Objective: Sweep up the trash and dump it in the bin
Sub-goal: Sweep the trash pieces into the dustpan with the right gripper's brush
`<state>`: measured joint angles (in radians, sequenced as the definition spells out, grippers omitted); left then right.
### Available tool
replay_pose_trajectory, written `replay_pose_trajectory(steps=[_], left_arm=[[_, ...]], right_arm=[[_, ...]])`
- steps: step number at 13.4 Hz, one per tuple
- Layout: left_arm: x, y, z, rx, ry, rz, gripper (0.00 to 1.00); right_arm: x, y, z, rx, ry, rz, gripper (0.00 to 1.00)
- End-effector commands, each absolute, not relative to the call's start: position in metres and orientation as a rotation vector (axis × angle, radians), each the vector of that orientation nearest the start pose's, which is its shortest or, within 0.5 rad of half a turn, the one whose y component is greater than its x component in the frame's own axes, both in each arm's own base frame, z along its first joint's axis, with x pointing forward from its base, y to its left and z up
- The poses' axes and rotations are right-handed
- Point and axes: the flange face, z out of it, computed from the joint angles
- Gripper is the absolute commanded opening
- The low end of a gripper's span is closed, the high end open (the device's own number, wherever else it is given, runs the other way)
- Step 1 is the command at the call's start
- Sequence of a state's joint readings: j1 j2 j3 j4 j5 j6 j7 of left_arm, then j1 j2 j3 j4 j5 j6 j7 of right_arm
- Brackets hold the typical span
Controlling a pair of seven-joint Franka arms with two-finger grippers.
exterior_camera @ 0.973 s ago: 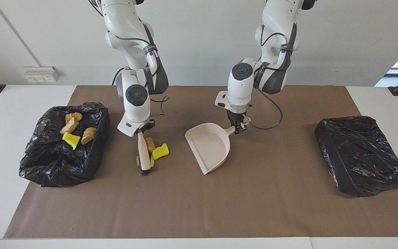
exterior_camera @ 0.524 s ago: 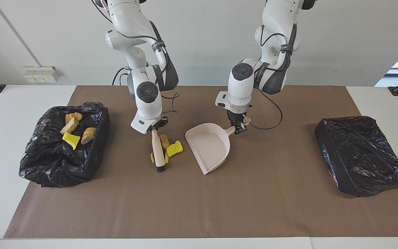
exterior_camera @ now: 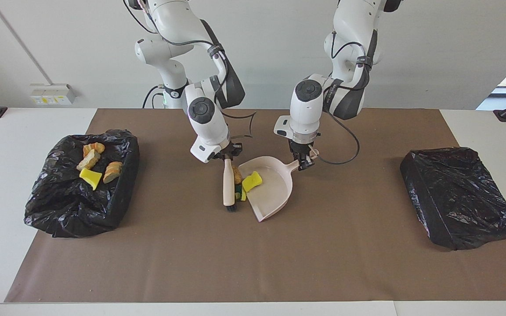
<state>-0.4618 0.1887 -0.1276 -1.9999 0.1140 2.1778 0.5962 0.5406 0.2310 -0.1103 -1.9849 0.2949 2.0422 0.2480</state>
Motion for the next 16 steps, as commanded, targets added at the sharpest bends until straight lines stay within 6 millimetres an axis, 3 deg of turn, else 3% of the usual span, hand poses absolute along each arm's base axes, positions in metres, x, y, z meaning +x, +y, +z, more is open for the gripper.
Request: replay_pose_trajectory(steps=[1,4,8,12,14,16], left_arm=[[0.49,-0.308,0.368,-2.454,1.819,-0.016,0.0],[0.493,-0.305,0.368,-2.441,1.837,-0.023,0.0],[0.497,-0.3,0.368,-2.422,1.862,-0.037,0.0],[0.5,-0.296,0.367,-2.426,1.856,-0.036,0.0],[0.502,-0.294,0.367,-2.417,1.867,-0.037,0.0],[0.505,-0.289,0.367,-2.408,1.878,-0.035,0.0]], right_arm=[[0.51,0.292,0.353,-2.912,0.041,0.333,0.0],[0.513,0.284,0.384,-2.85,0.083,0.356,0.0],[0.522,0.241,0.417,-2.868,0.081,0.389,0.0],[0.523,0.229,0.409,-2.95,-0.009,0.365,0.0],[0.529,0.213,0.379,-3.042,-0.124,0.349,0.0],[0.526,0.221,0.355,-3.051,-0.128,0.395,0.0]])
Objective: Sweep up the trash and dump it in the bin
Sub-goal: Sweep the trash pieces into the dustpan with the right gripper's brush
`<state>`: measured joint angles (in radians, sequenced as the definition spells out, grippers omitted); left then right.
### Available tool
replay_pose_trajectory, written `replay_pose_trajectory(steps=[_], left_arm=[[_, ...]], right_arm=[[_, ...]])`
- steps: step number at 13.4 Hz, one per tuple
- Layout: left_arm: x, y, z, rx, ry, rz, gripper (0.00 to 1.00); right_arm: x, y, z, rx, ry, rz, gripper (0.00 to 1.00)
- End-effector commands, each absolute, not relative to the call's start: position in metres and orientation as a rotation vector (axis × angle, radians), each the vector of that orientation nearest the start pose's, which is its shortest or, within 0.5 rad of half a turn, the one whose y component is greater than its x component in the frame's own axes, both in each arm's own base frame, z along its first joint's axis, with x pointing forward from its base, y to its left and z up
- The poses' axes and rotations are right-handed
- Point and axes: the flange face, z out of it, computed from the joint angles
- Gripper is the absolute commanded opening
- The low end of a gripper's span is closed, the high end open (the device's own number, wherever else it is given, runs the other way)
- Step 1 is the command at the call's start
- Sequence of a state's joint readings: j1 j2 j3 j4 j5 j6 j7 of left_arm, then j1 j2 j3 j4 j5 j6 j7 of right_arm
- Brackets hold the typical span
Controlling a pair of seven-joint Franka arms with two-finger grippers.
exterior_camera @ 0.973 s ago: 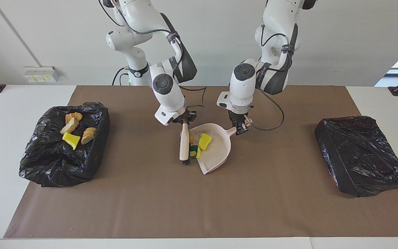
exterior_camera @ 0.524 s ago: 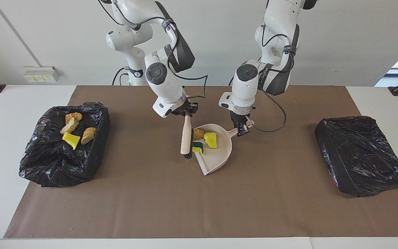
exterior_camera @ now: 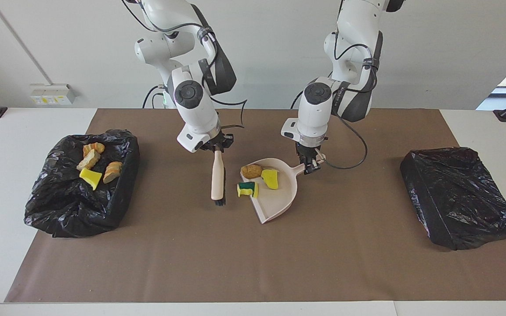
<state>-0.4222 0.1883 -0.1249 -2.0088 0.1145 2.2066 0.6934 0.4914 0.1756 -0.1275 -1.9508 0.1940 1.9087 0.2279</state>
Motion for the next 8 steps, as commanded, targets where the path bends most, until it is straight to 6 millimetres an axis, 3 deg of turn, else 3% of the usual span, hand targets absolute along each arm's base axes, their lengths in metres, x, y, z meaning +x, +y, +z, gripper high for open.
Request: replay_pose_trajectory(steps=[1,3,6,8], left_arm=[[0.506,-0.287,0.367,-2.411,1.875,-0.035,0.0],[0.505,-0.288,0.366,-2.41,1.877,-0.031,0.0],[0.506,-0.287,0.367,-2.412,1.875,-0.033,0.0],[0.506,-0.287,0.367,-2.413,1.873,-0.035,0.0]], right_arm=[[0.519,0.232,0.347,-3.051,-0.138,0.407,0.0],[0.504,0.254,0.34,-2.975,-0.07,0.401,0.0],[0.484,0.311,0.347,-2.862,0.085,0.372,0.0],[0.481,0.324,0.357,-2.857,0.102,0.367,0.0]])
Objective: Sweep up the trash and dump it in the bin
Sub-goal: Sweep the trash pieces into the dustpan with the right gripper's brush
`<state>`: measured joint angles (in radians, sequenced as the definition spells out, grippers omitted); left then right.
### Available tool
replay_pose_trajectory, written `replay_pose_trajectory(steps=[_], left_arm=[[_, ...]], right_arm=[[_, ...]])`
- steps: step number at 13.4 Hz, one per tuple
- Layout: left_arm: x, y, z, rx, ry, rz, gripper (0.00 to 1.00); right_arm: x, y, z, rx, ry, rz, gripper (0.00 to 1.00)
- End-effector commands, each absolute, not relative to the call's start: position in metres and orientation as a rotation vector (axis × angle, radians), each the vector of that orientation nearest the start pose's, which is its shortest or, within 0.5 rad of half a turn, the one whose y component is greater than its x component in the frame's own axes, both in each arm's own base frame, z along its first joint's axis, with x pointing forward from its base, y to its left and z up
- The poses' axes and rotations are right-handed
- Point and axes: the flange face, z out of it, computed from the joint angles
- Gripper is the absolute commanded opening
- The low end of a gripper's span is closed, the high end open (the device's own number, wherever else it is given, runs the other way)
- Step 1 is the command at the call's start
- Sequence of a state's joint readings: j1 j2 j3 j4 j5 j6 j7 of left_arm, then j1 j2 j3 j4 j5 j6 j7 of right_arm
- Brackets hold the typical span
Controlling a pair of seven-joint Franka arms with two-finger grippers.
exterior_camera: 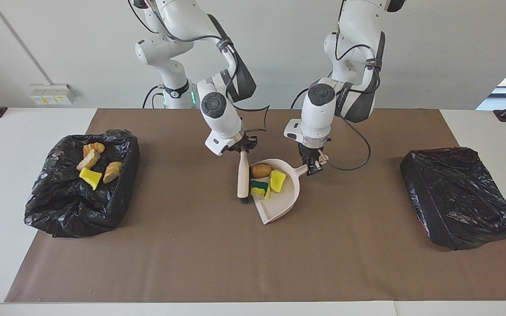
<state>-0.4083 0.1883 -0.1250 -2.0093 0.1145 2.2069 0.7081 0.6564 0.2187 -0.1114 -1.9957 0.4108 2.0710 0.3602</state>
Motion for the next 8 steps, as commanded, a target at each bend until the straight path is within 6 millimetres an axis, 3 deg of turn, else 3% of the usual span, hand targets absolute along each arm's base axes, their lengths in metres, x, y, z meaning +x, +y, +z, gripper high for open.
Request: replay_pose_trajectory(steps=[1,6,8], left_arm=[[0.506,-0.287,0.366,-2.411,1.875,-0.033,0.0],[0.513,-0.282,0.369,-2.393,1.897,-0.037,0.0],[0.521,-0.273,0.371,-2.391,1.898,-0.043,0.0]], right_arm=[[0.483,0.319,0.361,-2.863,0.095,0.358,0.0],[0.479,0.299,0.381,-3.039,-0.051,0.375,0.0],[0.472,0.291,0.399,-3.058,-0.038,0.401,0.0]])
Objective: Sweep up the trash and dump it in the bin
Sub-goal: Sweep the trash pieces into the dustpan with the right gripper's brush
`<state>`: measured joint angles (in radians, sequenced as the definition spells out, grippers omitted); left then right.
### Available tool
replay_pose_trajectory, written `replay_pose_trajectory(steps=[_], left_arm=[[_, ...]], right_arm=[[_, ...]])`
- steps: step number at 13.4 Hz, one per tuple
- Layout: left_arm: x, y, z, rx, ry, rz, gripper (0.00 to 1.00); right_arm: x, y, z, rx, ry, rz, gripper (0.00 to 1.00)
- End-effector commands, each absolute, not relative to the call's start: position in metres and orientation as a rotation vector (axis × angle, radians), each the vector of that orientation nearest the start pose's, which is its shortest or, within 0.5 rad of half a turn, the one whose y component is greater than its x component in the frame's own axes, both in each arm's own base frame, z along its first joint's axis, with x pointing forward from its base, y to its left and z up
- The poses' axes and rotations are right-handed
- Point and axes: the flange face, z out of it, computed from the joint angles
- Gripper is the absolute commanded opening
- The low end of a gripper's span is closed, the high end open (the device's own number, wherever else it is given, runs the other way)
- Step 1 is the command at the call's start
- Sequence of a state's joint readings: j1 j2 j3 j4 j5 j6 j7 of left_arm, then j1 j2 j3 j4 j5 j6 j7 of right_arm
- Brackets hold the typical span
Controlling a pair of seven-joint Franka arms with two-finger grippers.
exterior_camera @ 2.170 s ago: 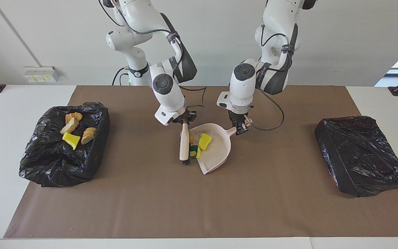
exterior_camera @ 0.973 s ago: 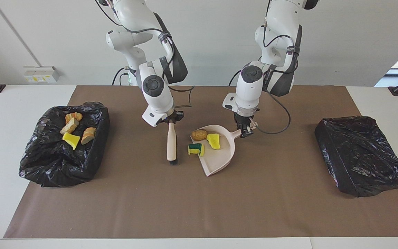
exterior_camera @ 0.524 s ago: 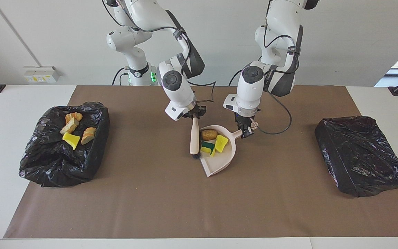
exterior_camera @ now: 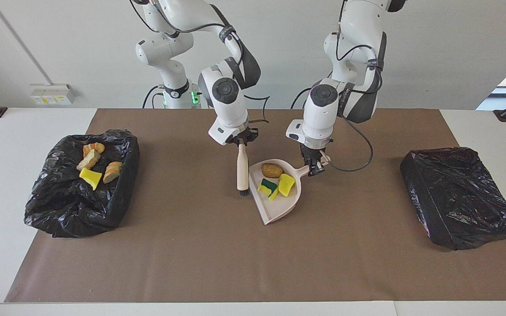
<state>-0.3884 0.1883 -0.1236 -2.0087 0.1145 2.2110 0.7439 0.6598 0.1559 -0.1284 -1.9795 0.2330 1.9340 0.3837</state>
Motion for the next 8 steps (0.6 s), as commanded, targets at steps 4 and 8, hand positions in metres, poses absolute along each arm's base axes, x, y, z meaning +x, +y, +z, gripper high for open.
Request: replay_pose_trajectory(steps=[4,8], left_arm=[[0.552,-0.209,0.403,-2.346,1.914,-0.092,0.0],[0.571,-0.09,0.455,-2.243,1.964,-0.105,0.0]], right_arm=[[0.444,0.286,0.44,-3.079,0.149,0.42,0.0],[0.362,0.3,0.417,-3.059,0.137,0.318,0.0]])
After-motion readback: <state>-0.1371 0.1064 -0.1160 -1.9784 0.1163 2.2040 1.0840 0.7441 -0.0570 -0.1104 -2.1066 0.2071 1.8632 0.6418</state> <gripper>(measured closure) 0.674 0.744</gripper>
